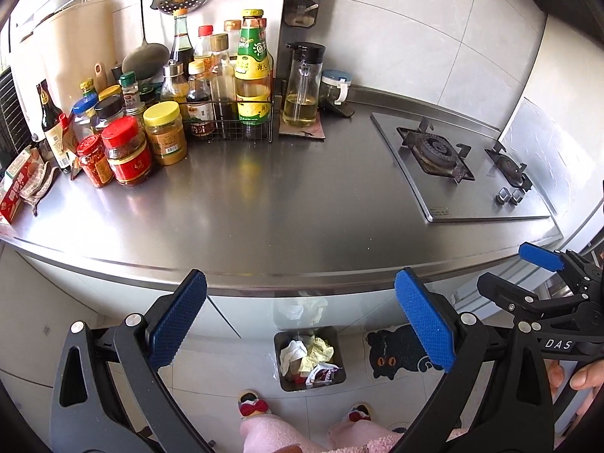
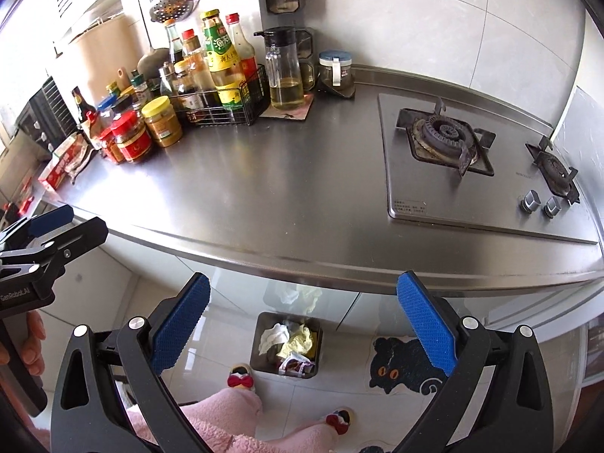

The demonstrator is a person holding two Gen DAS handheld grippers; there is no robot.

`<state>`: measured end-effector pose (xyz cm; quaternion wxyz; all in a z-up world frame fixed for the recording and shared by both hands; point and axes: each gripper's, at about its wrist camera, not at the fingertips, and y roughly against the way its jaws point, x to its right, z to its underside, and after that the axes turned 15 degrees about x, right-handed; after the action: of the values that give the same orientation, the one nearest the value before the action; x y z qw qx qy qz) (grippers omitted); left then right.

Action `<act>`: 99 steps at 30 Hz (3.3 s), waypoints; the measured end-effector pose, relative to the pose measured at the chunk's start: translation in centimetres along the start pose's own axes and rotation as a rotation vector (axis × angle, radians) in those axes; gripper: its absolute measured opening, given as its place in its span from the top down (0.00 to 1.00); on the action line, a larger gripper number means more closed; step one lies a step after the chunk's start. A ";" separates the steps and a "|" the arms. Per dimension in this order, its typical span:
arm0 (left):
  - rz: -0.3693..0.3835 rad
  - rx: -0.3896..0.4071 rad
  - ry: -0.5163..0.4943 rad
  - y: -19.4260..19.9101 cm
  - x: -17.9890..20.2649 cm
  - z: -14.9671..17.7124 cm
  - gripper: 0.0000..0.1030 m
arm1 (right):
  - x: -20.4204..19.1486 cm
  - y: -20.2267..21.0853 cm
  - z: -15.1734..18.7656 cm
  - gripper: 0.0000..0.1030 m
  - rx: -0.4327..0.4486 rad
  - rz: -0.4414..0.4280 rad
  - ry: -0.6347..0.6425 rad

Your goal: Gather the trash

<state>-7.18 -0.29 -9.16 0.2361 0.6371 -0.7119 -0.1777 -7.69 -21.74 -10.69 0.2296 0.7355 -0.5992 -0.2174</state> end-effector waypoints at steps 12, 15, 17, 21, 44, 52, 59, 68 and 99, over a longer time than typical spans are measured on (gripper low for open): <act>0.018 -0.009 -0.017 -0.9 0.5 -0.4 0.08 | 0.4 -0.4 -1.1 0.03 0.012 0.025 -0.026; 0.019 -0.001 -0.014 -0.8 0.6 -0.6 0.08 | 0.5 -0.4 -1.4 0.03 0.014 0.028 -0.029; 0.013 0.004 -0.017 -0.8 0.7 -0.8 0.08 | 0.6 -0.4 -1.5 0.03 0.016 0.032 -0.026; 0.009 0.021 -0.025 -0.6 0.8 -1.3 0.08 | 0.8 -0.1 -1.9 0.03 0.030 0.038 -0.030; 0.014 0.073 -0.042 0.3 1.6 -2.9 0.08 | 1.3 1.0 -3.1 0.03 0.065 0.063 -0.029; 0.011 0.094 -0.041 0.9 1.6 -3.2 0.08 | 1.3 1.5 -3.3 0.03 0.077 0.067 -0.028; 0.014 0.090 -0.046 0.9 1.8 -3.0 0.08 | 1.4 1.8 -3.3 0.03 0.078 0.073 -0.032; 0.008 0.092 -0.039 1.0 1.5 -2.9 0.08 | 1.4 1.9 -3.2 0.03 0.079 0.073 -0.027; 0.001 0.095 -0.040 0.8 1.2 -3.2 0.08 | 1.3 1.6 -3.5 0.03 0.076 0.070 -0.028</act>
<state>-6.10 -1.18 -5.99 0.1915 0.6435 -0.7245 -0.1561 -6.62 -22.99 -6.95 0.2006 0.7192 -0.6355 -0.1968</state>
